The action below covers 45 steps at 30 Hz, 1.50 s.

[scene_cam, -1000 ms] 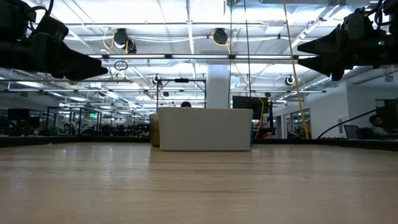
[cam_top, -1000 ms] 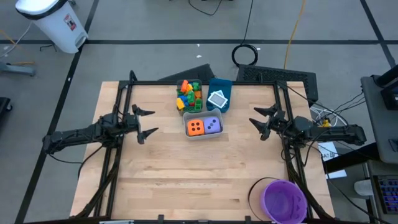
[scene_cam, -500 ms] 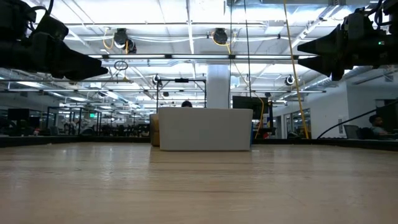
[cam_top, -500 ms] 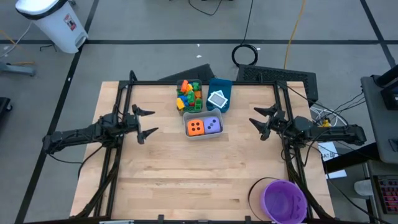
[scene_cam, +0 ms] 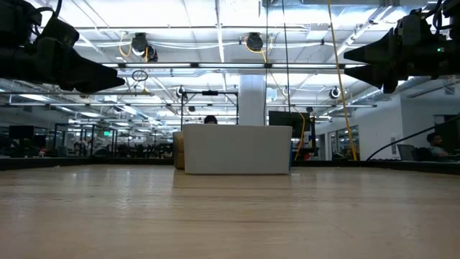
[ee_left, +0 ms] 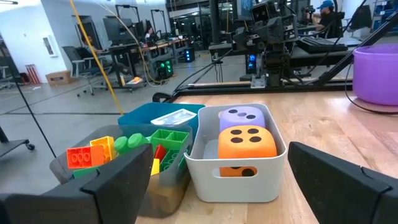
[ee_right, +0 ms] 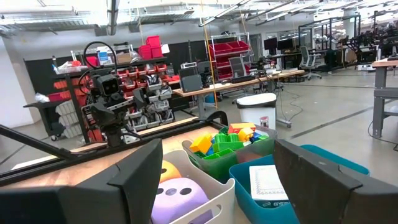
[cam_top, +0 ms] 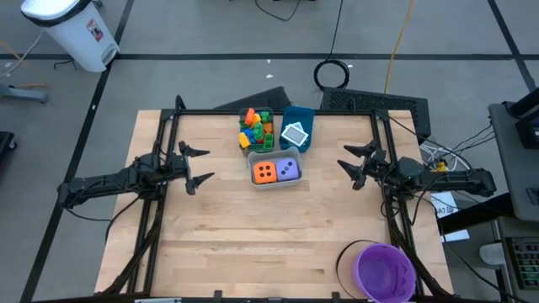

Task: Pick & Place Toys
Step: Return to home position

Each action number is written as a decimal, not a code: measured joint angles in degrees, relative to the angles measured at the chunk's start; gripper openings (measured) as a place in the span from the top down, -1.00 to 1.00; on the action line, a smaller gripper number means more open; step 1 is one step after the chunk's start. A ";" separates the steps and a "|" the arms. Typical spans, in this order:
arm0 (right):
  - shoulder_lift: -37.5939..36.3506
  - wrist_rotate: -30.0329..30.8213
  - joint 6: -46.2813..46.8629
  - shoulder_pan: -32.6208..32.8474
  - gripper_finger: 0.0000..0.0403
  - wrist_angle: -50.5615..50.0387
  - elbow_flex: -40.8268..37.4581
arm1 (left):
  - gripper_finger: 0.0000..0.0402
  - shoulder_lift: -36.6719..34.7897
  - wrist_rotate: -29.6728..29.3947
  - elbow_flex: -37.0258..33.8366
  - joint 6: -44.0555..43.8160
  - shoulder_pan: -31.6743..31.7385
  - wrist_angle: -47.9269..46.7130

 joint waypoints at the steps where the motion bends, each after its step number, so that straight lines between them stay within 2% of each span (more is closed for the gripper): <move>1: 0.00 0.00 0.00 0.00 -0.39 -0.01 0.00 | -0.89 0.00 0.00 0.00 -0.02 0.00 0.00; 7: 0.00 0.00 0.00 0.00 -0.39 0.00 0.00 | -0.92 0.00 0.00 0.00 -0.02 0.02 0.00; 16: 0.00 0.00 0.00 0.00 -0.39 -0.01 0.00 | -0.86 0.00 0.00 0.02 -0.02 0.01 0.00; 25: 0.00 -0.02 0.00 0.00 -0.38 -0.01 0.00 | -0.93 0.00 0.01 0.02 -0.02 0.01 0.00; 36: -0.02 -0.02 0.00 -0.02 -0.38 0.01 0.00 | -0.87 0.00 0.01 0.02 -0.02 0.00 0.00; 45: 0.00 0.00 0.02 -0.02 -0.39 0.00 0.00 | -0.92 0.00 0.01 0.02 -0.02 0.01 0.00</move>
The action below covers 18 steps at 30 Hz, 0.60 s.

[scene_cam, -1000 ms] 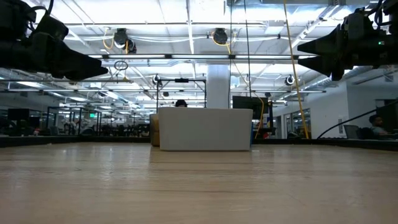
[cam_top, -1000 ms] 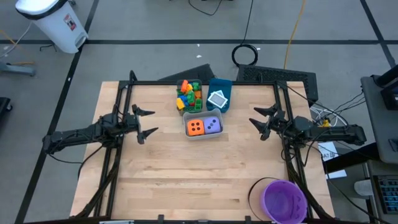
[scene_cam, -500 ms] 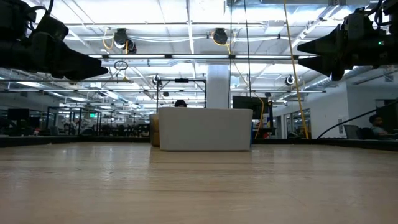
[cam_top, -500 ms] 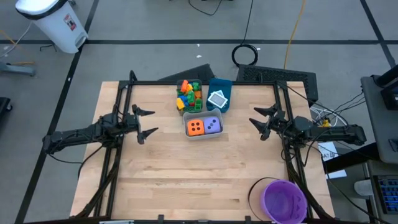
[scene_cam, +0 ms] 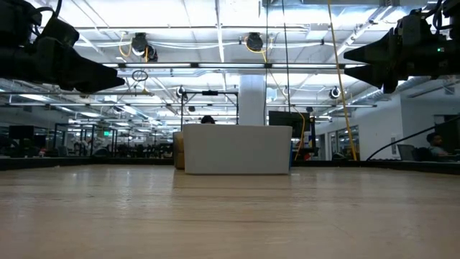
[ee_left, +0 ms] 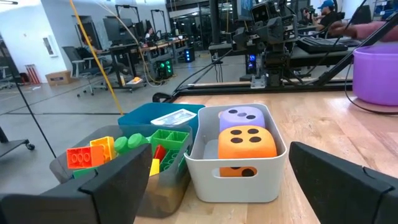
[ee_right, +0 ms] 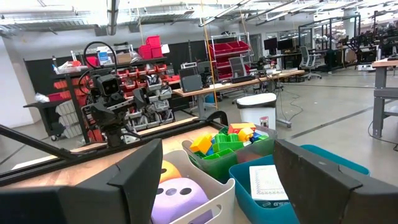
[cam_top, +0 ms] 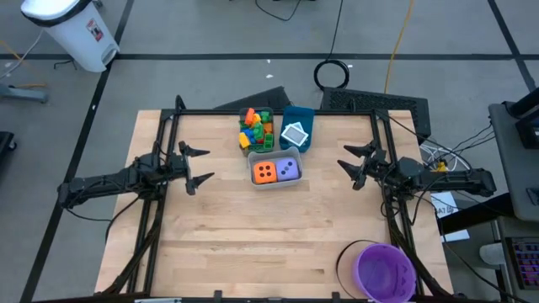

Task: Pick & Place Toys
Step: Return to home position

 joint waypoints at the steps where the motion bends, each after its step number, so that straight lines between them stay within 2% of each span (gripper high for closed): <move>1: -0.01 0.00 -0.02 0.00 -0.39 0.00 0.00 | -0.92 0.00 0.00 0.00 0.00 -0.01 0.00; 10: 0.00 0.00 -0.02 0.00 -0.38 0.00 0.00 | -0.86 0.00 0.01 0.02 0.00 0.00 0.00; 18: 0.00 -0.02 -0.02 0.00 -0.39 0.00 0.00 | -0.92 0.00 -0.01 0.02 0.00 -0.01 0.00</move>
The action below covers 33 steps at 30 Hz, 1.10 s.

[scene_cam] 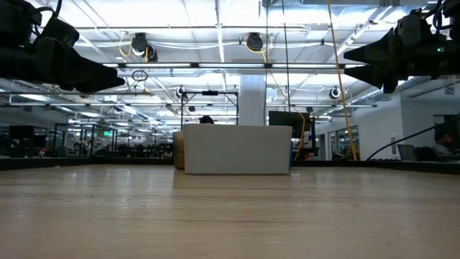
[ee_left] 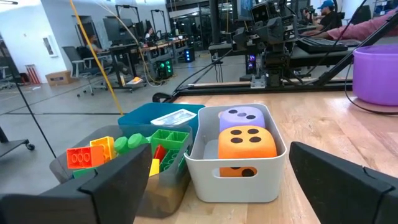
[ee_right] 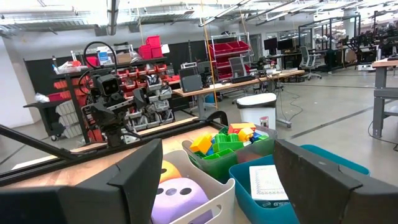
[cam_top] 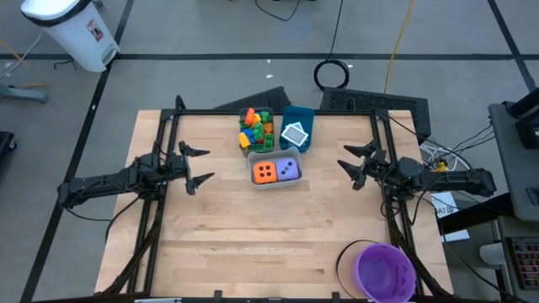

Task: Pick & Place Toys
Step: Return to home position

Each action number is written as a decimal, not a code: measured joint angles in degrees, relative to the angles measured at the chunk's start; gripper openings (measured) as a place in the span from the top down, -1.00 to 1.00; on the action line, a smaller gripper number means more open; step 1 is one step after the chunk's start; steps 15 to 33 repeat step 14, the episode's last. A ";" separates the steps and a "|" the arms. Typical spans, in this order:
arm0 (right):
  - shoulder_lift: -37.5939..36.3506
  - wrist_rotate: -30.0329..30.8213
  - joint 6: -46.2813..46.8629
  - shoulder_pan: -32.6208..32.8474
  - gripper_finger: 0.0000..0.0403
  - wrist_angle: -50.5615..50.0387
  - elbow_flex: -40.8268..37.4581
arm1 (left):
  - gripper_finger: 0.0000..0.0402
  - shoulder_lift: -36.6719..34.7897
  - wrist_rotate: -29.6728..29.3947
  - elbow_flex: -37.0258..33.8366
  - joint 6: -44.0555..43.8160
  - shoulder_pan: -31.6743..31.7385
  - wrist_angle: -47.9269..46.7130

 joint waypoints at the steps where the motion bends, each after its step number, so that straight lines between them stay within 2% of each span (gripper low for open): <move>1: 0.00 0.02 0.00 0.02 -0.38 -0.01 0.00 | -0.93 0.00 0.02 0.00 0.00 0.01 0.00; 11: -0.01 0.02 0.00 0.00 -0.39 0.00 -0.01 | -0.87 0.00 0.02 0.00 0.00 0.02 0.02; 33: 0.00 0.00 0.00 0.00 -0.38 0.00 0.00 | -0.87 0.00 0.02 0.00 0.00 0.02 0.00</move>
